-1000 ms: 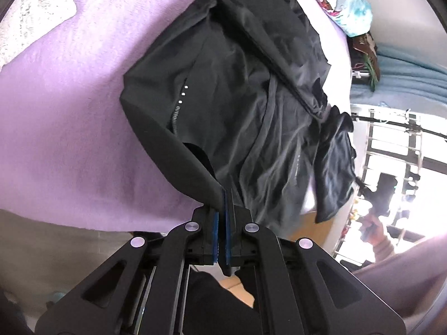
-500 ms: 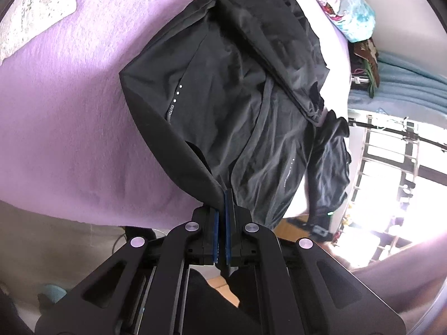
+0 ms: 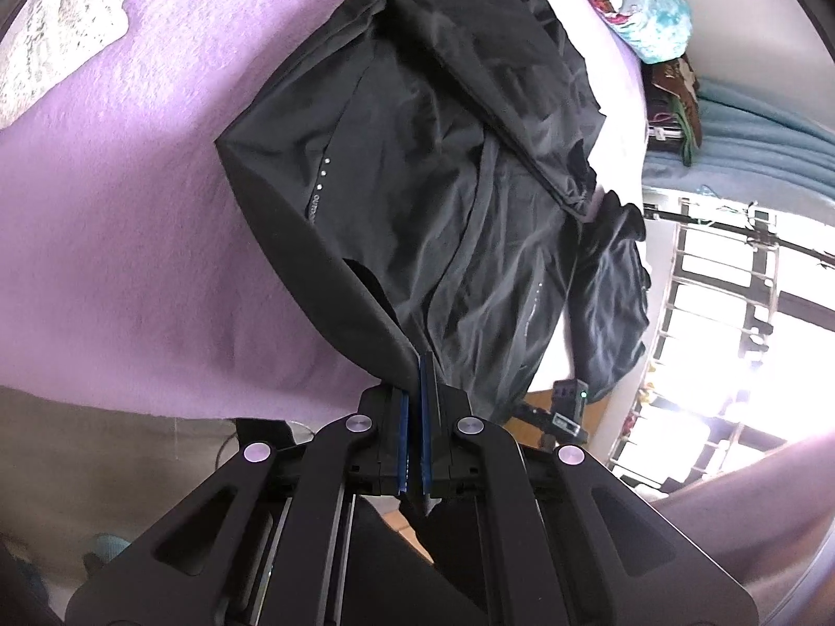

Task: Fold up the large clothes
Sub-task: 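Carry the hem over the jacket body with both tools toward the collar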

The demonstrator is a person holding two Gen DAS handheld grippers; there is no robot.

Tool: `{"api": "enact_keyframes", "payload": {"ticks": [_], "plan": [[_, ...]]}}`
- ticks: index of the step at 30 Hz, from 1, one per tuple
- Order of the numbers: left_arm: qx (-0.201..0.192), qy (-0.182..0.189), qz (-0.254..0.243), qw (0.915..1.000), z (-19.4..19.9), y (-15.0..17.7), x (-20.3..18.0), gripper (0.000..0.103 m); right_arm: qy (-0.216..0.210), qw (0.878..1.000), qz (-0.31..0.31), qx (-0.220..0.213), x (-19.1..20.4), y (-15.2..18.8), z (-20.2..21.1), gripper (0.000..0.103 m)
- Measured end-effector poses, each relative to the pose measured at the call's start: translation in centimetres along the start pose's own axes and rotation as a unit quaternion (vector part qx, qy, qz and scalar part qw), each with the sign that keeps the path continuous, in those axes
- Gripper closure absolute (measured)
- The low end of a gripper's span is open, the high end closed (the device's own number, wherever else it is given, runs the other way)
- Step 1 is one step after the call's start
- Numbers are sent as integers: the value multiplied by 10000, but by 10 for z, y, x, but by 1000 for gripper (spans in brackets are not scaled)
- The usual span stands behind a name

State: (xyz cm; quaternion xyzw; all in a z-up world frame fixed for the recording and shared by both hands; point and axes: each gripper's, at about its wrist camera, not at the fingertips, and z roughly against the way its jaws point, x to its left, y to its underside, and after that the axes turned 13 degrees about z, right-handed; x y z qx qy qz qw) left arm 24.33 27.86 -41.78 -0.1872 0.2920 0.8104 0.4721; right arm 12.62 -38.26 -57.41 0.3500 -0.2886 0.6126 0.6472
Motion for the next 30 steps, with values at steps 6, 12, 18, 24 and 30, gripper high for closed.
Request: {"api": "enact_keyframes", "payload": {"ticks": [6,12,18,24,30], "plan": [[-33,8,-62,10000,4,2,-2,101,-81,9984,561,86,34,-13,10,97],[-125,156,-80,9998,11,0,-12,101,-69,9944,1050,39,88,-36,37,98],[-457,572,-124,9972,34,-17,-47,101,-293,9871,1457,-603,144,-85,81,98],[-892,744,-272,9929,59,-56,-86,101,-528,9818,1545,-969,168,-153,113,98],[-1298,763,-365,9879,70,-104,-122,101,-571,9752,1851,-1068,183,-215,138,98]]}}
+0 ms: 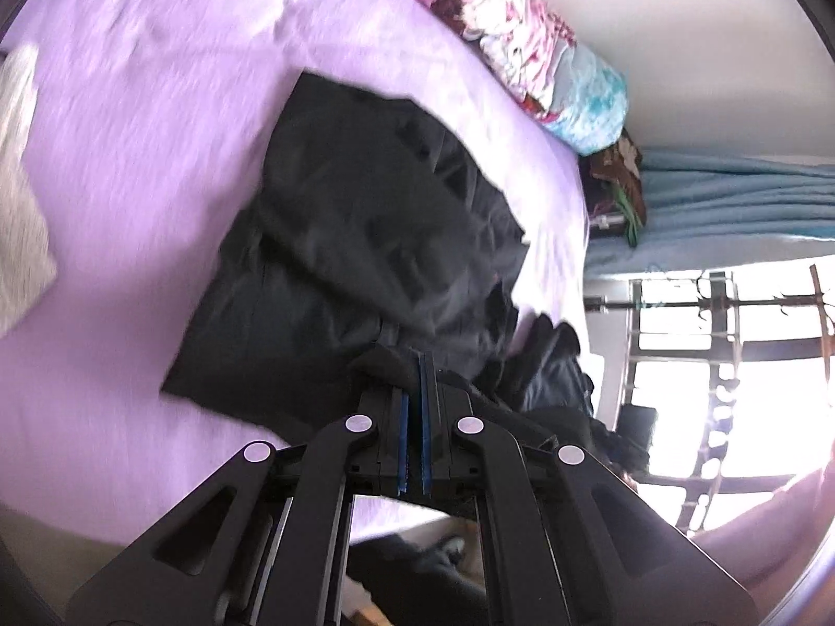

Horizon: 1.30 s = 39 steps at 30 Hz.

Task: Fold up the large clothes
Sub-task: 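Carry the hem over the jacket body with both tools toward the collar, then lay the hem down and open both tools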

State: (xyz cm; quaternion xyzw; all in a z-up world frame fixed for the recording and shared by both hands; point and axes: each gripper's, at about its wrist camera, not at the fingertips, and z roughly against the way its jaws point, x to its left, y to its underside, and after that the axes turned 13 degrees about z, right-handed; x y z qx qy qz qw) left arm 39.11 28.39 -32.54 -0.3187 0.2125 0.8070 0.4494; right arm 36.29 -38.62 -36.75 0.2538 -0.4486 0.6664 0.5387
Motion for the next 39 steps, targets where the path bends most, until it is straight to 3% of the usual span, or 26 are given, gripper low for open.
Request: {"api": "enact_keyframes", "payload": {"ticks": [9,14,20,24,31,32,33,34,39], "plan": [[-502,-217,-72,9985,-40,-94,-40,101,-135,9987,151,-459,-40,-100,-2,98],[-497,-752,-335,9954,-103,-158,-46,101,-94,9988,-8,-477,-89,-165,-44,98],[-585,-1067,-174,9924,-164,-236,-35,100,-10,9988,-210,-439,-142,-227,-90,98],[-618,-1381,-202,9883,-189,-268,-31,98,201,9986,-445,-190,-176,-254,-122,97],[-661,-1800,49,9814,-219,-290,-9,92,477,9935,-1012,-189,-214,-254,-151,96],[-646,-1843,44,9807,-222,-290,-9,84,462,9930,-1066,-216,-216,-253,-151,95],[-606,-1804,40,9817,-224,-290,-10,52,426,9924,-1128,-241,-217,-253,-153,94],[-661,-1740,11,9825,-223,-290,-12,8,339,9919,-1193,-278,-217,-252,-153,90],[-959,-1628,24,9820,-203,-292,-21,6,269,9892,-1422,-211,-211,-254,-143,75]]}}
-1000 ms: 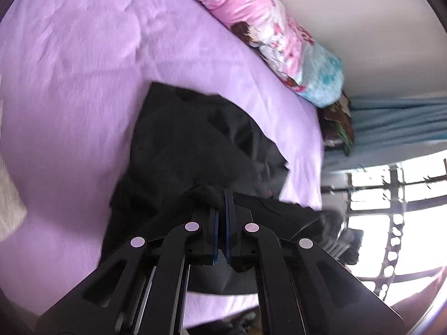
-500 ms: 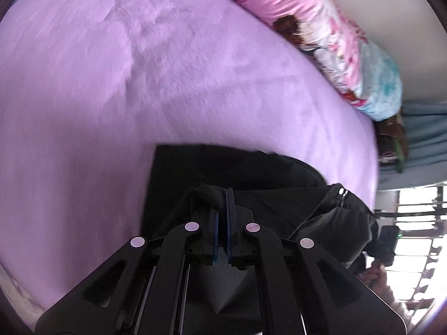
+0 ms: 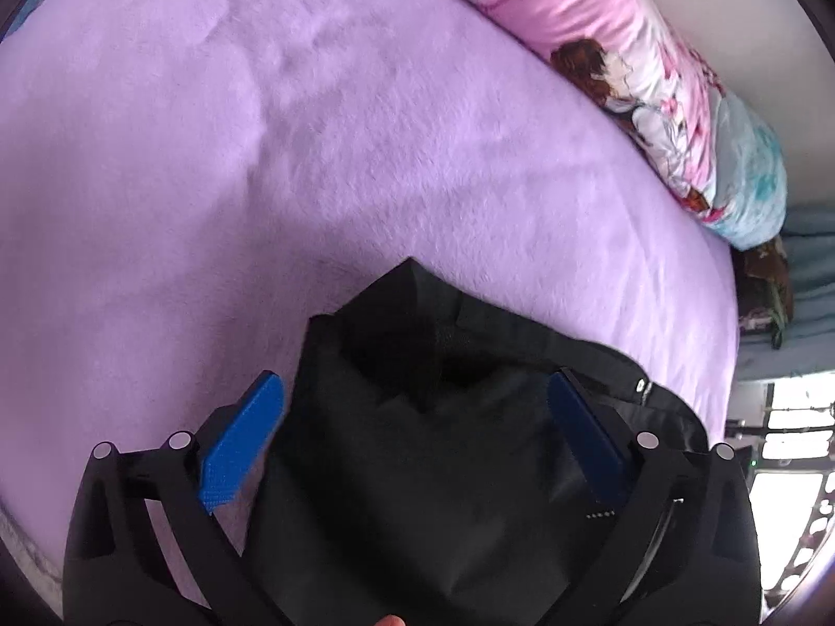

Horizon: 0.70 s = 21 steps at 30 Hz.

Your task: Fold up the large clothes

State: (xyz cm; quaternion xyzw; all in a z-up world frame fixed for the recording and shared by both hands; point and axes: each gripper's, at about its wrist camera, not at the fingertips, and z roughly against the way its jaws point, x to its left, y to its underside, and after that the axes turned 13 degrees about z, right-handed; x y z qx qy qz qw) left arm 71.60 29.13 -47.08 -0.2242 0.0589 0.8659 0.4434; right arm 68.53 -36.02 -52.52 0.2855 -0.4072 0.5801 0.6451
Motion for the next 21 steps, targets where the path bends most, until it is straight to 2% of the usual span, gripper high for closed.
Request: {"api": "enact_keyframes", "payload": {"ticks": [1,2,3,4,6,7,9,10,12,13,14,15,16,18,19,20,21], "plan": [[-27,-2,36,10000,5,1,1,6,-93,9999,-117,5,1,0,3,60],[-56,61,33,10000,11,1,1,6,-170,9997,-169,-67,4,0,9,18],[-109,87,-18,9999,16,3,-2,6,-166,9994,-173,-251,9,-1,17,8],[-216,72,-135,9996,24,5,-5,6,-157,9988,-8,-461,21,-4,29,6],[-489,-87,-424,9979,39,13,-15,6,-113,9980,252,-561,36,-7,41,6],[-645,-219,-587,9960,45,18,-18,6,71,9968,513,-607,49,-7,49,6],[-1092,-565,-1176,9854,57,37,-34,6,605,9908,1062,-579,71,-4,55,6],[-1244,-773,-1532,9773,59,49,-43,6,1045,9809,1564,-486,89,1,54,6],[-1509,-1180,-2298,9542,57,79,-55,6,1788,9488,2578,-376,120,14,48,6],[-1594,-1321,-2641,9420,54,93,-59,6,2064,9334,2915,-350,128,21,46,6],[-1714,-1457,-3038,9258,50,113,-64,6,2327,9185,3180,-332,135,26,43,6],[-1807,-1539,-3245,9156,48,124,-65,6,2618,9034,3384,-289,141,31,38,6],[-1874,-1572,-3396,9082,44,135,-66,6,2916,8832,3667,-214,148,38,31,6],[-1979,-1533,-3585,8993,39,155,-67,6,3256,8484,4173,-66,161,50,15,6],[-2030,-1478,-3676,8955,36,164,-67,6,3297,8291,4515,41,169,60,4,6],[-2005,-1400,-3726,8952,31,169,-69,6,3275,8195,4702,118,173,67,-4,6],[-1930,-1275,-3751,8976,25,175,-69,6,3203,8156,4814,200,177,70,-16,6]]}}
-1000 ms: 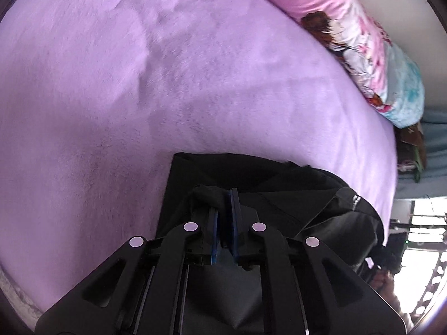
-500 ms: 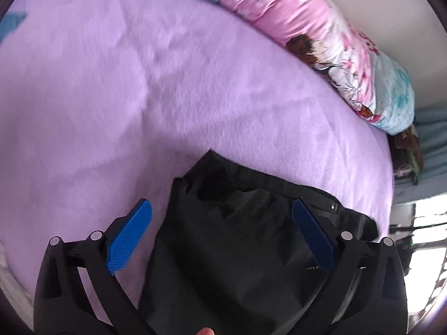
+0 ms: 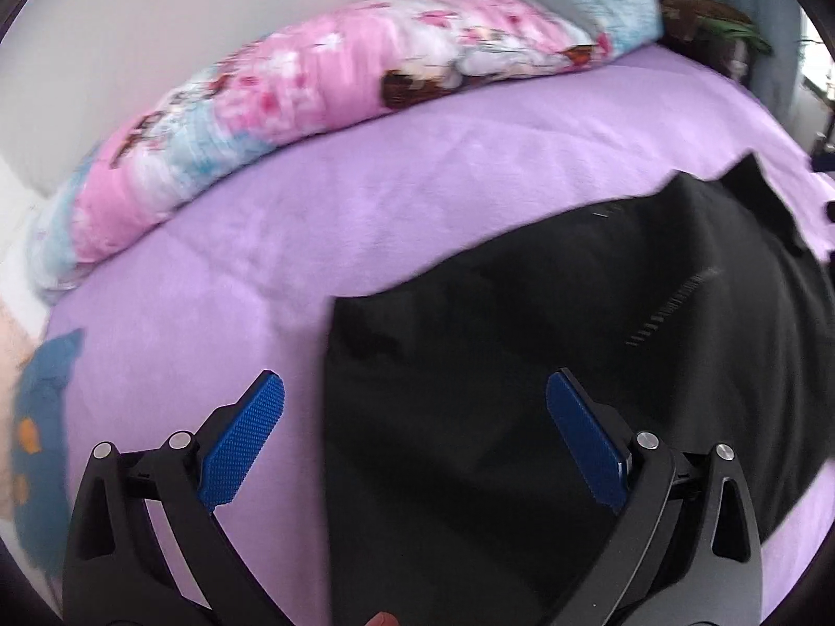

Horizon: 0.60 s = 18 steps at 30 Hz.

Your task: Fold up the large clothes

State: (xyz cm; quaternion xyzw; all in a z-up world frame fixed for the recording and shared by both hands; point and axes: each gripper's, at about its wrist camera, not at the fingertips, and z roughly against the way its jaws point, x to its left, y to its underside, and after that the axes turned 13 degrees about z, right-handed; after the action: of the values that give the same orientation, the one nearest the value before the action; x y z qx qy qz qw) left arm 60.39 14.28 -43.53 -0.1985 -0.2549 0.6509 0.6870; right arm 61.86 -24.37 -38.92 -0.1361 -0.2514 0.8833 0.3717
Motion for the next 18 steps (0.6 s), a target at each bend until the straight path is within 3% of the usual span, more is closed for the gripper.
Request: {"api": "enact_keyframes", "payload": {"ticks": [5,10,14,18], "plan": [[240,224,328,9989,-39,1,-15,6,165,9995,4,260,5,-11,-39,6],[436,130,784,9959,-90,-6,-4,6,219,9979,-390,475,-17,-2,-82,6],[326,-299,865,9953,-126,-15,16,5,381,9916,-872,877,-45,20,-114,7],[346,-891,1100,9893,-158,-23,40,5,603,9890,-991,919,-65,33,-123,6]]}}
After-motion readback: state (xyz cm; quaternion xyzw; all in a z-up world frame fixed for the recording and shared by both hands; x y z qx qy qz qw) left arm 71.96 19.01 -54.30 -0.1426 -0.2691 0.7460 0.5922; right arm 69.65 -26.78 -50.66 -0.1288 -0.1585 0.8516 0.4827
